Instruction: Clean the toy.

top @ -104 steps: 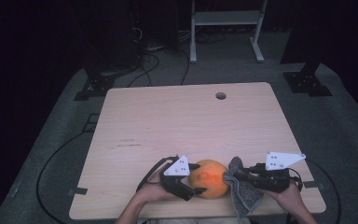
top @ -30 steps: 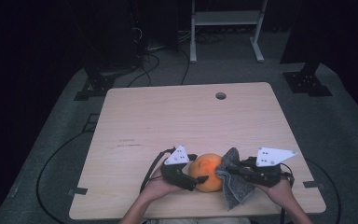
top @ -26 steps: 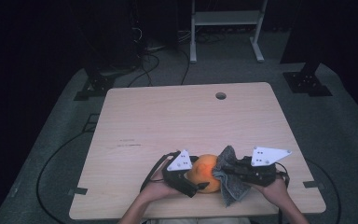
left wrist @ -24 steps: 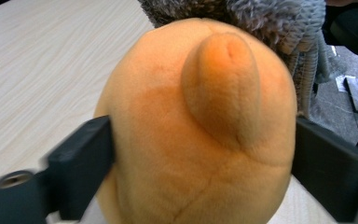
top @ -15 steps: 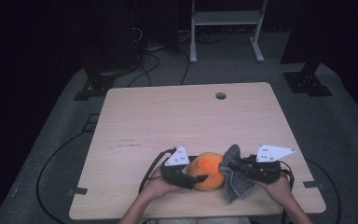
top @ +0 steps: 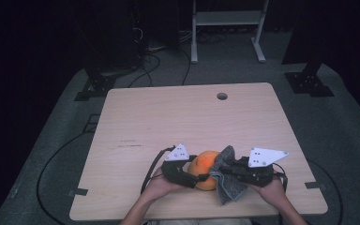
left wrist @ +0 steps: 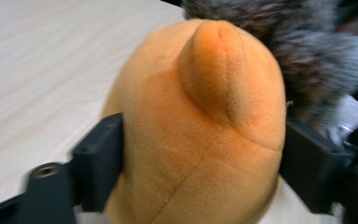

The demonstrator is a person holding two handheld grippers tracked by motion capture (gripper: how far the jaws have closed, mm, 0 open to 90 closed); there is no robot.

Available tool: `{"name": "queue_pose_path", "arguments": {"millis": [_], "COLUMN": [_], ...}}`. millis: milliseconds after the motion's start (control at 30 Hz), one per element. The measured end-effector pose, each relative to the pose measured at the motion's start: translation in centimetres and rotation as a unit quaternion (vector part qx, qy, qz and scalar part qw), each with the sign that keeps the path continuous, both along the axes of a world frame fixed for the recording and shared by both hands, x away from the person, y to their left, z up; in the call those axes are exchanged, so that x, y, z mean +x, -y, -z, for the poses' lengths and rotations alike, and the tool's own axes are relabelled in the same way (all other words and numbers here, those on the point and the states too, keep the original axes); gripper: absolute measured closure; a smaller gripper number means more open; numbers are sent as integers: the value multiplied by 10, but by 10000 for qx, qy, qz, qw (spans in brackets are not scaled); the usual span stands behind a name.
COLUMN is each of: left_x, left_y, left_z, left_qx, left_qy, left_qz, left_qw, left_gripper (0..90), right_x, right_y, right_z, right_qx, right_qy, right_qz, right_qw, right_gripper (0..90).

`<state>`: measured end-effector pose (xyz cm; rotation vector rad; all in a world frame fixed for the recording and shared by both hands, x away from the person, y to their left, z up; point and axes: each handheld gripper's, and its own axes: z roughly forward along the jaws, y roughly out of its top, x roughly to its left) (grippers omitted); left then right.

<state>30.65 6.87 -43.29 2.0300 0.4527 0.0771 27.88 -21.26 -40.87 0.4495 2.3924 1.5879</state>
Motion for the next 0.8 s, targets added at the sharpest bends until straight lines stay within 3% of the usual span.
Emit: {"name": "queue_pose_path", "arguments": {"millis": [167, 333, 467, 567, 633, 700, 800], "left_x": [-1, -3, -6, -9, -11, -11, -9], "left_y": [2, 4, 9, 10, 9, 9, 11], "left_z": [0, -1, 2, 2, 2, 3, 4], "left_qx": [-11, -45, -43, 36, 109, 228, 142], "left_qy": [79, 95, 248, 412, 443, 522, 385], "left_qz": [22, -17, 45, 206, 336, 310, 239], "left_qw": [10000, 9999, 9997, 9989, 9984, 9979, 9989], "left_gripper": [231, 272, 277, 223, 168, 216, 246], "right_x": [3, 3, -3, -3, 0, 5, 10], "right_y": [13, 28, 24, 13, 7, 9, 21], "right_z": [8, 7, -12, -16, -9, 1, 11], "right_qx": [50, -97, 89, 13, -89, 167, 284], "right_qy": [-137, -138, 141, 206, 85, -174, -418], "right_qz": [209, 569, 463, 285, 210, 115, 206], "right_qw": [9997, 9982, 9988, 9994, 9997, 9996, 9985], "right_gripper": [795, 793, 793, 793, 792, 792, 792]}}
